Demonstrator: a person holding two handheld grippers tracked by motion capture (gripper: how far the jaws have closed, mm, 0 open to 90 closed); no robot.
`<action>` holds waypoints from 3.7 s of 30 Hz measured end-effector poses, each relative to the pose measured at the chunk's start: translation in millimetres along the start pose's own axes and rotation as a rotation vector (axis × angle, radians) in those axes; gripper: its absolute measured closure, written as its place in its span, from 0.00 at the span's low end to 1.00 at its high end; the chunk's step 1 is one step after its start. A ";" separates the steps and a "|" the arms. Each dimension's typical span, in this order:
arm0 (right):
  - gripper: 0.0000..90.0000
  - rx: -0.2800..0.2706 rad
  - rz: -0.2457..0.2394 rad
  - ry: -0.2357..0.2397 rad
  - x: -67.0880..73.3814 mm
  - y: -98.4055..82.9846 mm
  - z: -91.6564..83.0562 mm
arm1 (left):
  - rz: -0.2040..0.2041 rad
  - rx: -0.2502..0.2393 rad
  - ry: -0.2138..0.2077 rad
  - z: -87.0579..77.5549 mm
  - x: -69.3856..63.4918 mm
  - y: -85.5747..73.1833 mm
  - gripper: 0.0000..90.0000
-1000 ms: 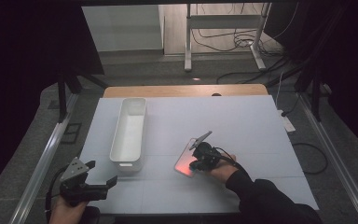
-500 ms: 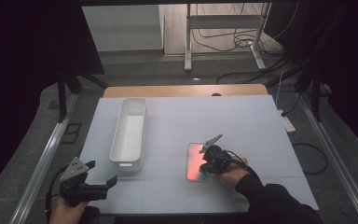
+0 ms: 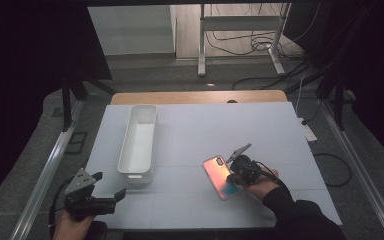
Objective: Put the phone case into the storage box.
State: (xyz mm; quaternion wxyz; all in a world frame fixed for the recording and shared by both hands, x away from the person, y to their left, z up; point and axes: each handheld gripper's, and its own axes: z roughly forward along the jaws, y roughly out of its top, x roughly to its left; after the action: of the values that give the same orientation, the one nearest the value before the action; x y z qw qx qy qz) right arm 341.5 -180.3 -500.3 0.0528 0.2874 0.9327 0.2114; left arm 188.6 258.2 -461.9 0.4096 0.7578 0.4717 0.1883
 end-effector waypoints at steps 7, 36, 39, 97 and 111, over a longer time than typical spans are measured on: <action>0.99 0.009 0.015 -0.054 -13.0 -1.0 -2.4 | 0.002 0.001 -0.001 0.2 -0.1 0.0 0.03; 0.00 -0.231 0.133 -0.092 -26.1 0.6 -40.7 | 0.005 0.004 0.001 0.8 -0.5 0.3 0.03; 0.00 -0.262 0.153 -0.093 -28.9 -2.3 -42.2 | 0.004 0.005 0.000 0.7 -0.4 0.4 0.03; 0.86 0.011 0.087 -0.002 -30.5 -4.5 -4.3 | 0.015 0.012 0.002 1.5 -1.4 0.8 0.03; 0.97 0.028 0.143 0.018 -34.9 -3.3 -5.1 | 0.014 0.014 0.002 1.6 -1.4 1.1 0.03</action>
State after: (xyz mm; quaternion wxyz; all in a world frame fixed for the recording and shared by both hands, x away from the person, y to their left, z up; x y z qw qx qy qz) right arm 367.6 -204.1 -497.9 0.0251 0.3521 0.9131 0.2040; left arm 189.6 256.1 -461.8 0.4026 0.7639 0.4679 0.1886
